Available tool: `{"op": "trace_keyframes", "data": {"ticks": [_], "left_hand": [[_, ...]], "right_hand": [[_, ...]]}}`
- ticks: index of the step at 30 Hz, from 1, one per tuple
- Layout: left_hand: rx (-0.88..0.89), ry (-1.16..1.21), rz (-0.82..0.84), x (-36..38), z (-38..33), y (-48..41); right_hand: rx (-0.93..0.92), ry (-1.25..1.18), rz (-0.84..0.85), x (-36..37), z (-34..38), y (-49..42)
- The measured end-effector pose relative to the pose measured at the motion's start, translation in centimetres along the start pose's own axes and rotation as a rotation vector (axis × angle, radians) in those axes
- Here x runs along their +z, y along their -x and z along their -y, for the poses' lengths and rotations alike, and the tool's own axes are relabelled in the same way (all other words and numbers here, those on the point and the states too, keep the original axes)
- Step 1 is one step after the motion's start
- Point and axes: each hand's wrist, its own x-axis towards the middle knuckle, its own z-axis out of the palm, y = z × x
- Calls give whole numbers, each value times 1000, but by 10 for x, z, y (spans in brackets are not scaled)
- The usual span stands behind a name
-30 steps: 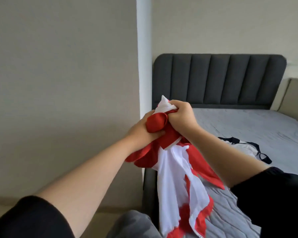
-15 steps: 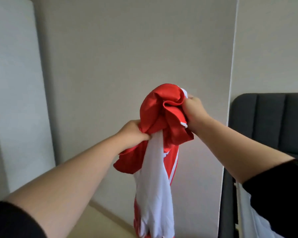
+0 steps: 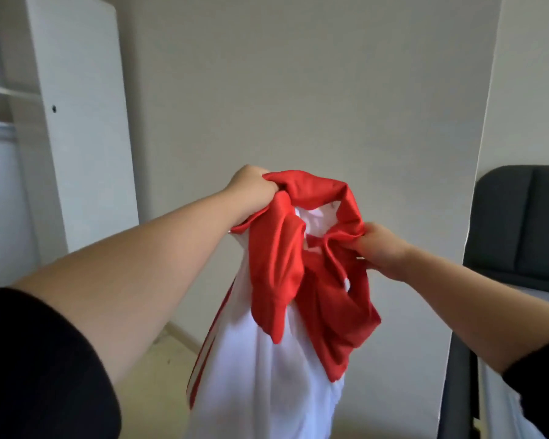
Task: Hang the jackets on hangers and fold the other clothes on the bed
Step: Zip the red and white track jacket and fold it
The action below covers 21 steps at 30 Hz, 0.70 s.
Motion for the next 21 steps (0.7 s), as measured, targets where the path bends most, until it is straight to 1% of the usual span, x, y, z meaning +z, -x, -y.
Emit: {"op": "trace_keyframes", "data": {"ticks": [1, 2, 4, 5, 6, 8, 9, 10, 11, 12, 13, 15, 17, 19, 21], "left_hand": [[-23, 54, -21, 4, -1, 0], [-43, 86, -28, 8, -2, -1], [-65, 101, -14, 17, -5, -1], [-73, 115, -7, 22, -6, 0], [-83, 136, -1, 27, -8, 0], [-100, 171, 2, 34, -12, -2], [-100, 180, 1, 36, -14, -3], [-89, 185, 6, 36, -16, -5], [-69, 184, 20, 35, -17, -7], [-47, 180, 46, 34, -17, -8], [-30, 168, 78, 32, -15, -9], [-31, 103, 127, 33, -4, -9], [-53, 1, 153, 34, 8, -10], [-38, -130, 161, 33, 18, -13], [2, -300, 125, 29, 25, -17]], "right_hand": [[13, -17, 2, 0, 2, 0], [37, -85, 3, 0, 5, 0], [84, -313, 35, 0, 13, 2], [93, -397, 70, 1, 16, 5], [85, -416, 116, 2, 18, 8], [43, -283, 182, 6, 17, 15], [39, -179, 177, 7, 13, 16], [54, -40, 120, 6, 9, 17], [71, 126, 22, 3, 5, 16], [87, 291, -98, -2, 3, 13], [79, 403, -217, -8, 2, 10], [32, 419, -387, -19, 4, 4], [-30, 421, -495, -29, 9, -2], [-90, 556, -579, -37, 11, -5], [-140, 795, -613, -42, 11, -6]]}}
